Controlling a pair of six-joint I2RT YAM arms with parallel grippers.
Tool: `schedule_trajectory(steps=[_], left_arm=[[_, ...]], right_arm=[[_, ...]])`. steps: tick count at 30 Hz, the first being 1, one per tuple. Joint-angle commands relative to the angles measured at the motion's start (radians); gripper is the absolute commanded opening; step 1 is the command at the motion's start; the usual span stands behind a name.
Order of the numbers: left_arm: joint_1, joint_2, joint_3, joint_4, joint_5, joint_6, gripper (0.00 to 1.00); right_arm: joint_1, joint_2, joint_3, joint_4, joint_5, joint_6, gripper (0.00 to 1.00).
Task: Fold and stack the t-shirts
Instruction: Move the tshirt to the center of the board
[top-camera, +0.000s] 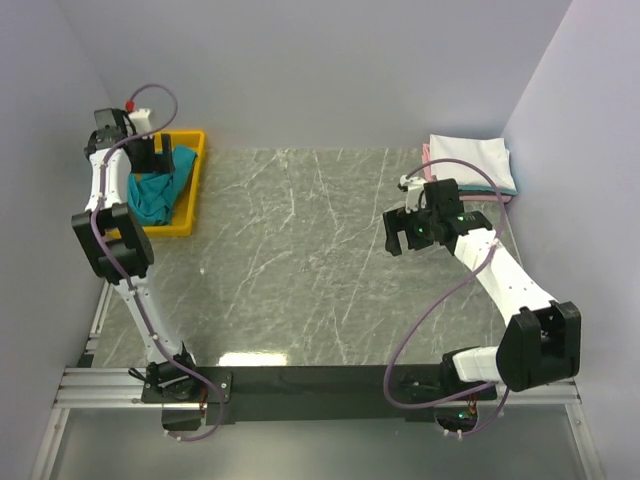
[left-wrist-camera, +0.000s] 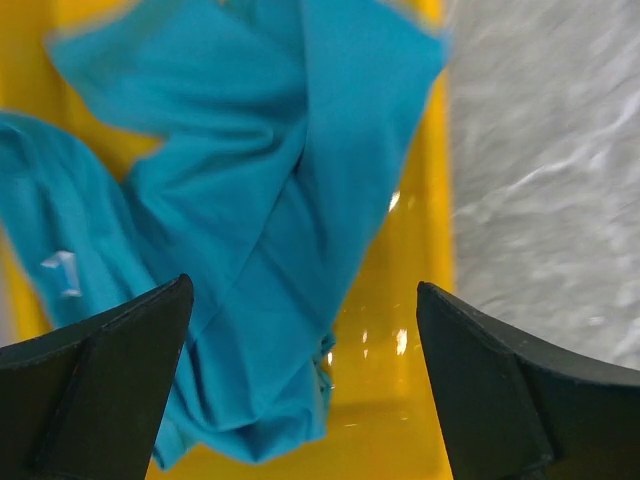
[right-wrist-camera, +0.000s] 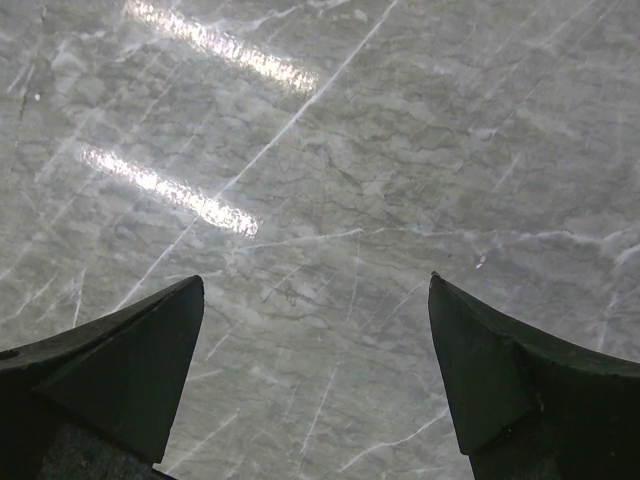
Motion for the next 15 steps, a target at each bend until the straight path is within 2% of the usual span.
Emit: schedule_trajectory(steps=[1, 4, 9, 12, 15], left_arm=[[-0.002, 0.062, -0.008, -0.006, -0.018, 0.043, 0.99], [-0.002, 0.104, -0.053, 0.053, -0.052, 0.046, 0.99], [0.000, 0.199, -0.016, 0.087, -0.096, 0.021, 0.99], [0.003, 0.232, 0.019, 0.091, -0.098, 0.009, 0.87], [0.004, 0.251, 0.057, 0.091, -0.104, 0.015, 0.67]], right_arm=[[-0.006, 0.023, 0.039, 0.016, -0.003, -0.007, 0.99], [-0.006, 0.040, 0.047, 0.013, -0.002, -0.007, 0.99], [-0.008, 0.061, 0.064, 0.007, 0.001, -0.005, 0.99], [-0.009, 0.067, 0.069, 0.005, 0.003, -0.005, 0.99], [-0.009, 0.069, 0.072, -0.001, -0.016, -0.012, 0.99]])
